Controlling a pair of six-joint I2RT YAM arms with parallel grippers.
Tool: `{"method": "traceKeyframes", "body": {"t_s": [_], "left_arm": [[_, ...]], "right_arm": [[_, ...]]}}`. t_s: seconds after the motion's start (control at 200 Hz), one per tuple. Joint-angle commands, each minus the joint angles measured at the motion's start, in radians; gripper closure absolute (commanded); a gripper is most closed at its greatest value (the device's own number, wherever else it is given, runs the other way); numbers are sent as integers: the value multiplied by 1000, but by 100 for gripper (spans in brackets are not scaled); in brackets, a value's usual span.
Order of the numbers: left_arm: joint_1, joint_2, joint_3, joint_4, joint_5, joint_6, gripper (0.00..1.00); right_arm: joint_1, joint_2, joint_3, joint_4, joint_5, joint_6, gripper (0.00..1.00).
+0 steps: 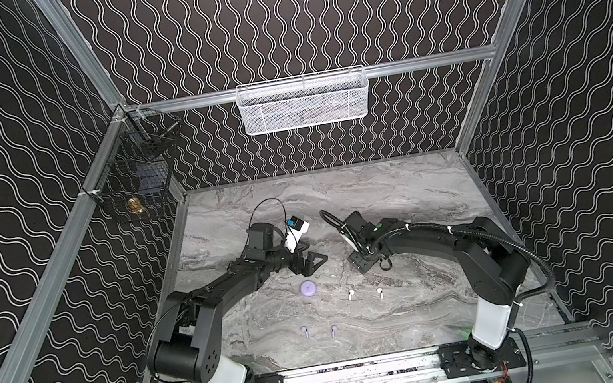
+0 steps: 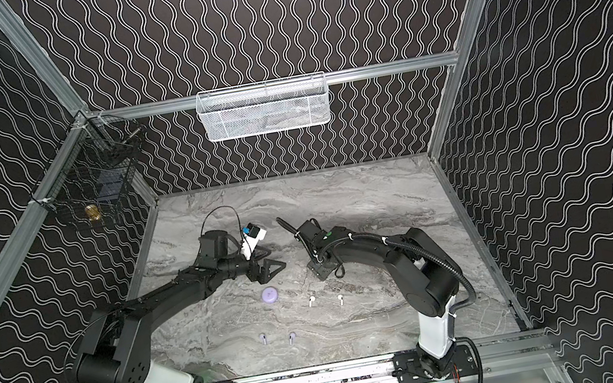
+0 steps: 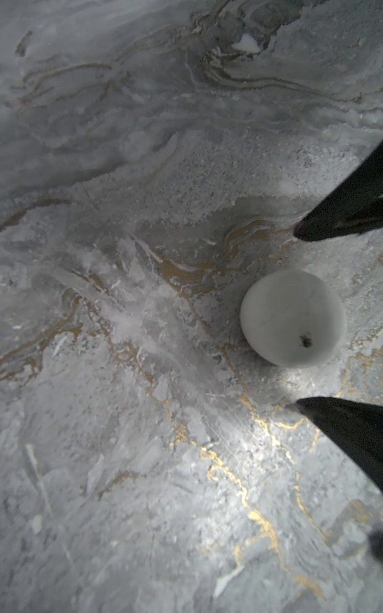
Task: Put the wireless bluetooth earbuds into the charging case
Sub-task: 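Lower the right gripper around the white round case, then close the right gripper on the white case and lift it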
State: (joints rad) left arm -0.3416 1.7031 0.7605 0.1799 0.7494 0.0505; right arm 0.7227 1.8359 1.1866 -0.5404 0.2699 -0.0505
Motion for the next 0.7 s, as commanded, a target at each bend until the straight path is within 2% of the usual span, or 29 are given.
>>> {"method": "traceKeyframes", "body": {"t_s": [0.0,0.125,0.696], "left_arm": [[3,7,11,24,19,-13,1],[5,7,11,23,20,-14,1],[13,12,14,24,24,-22,1]], "right_arm": [[0,25,14,-6,3,-48,24],[0,54,24,1,25,-57,25],[0,68,-6,26,-71,-59,27]]}}
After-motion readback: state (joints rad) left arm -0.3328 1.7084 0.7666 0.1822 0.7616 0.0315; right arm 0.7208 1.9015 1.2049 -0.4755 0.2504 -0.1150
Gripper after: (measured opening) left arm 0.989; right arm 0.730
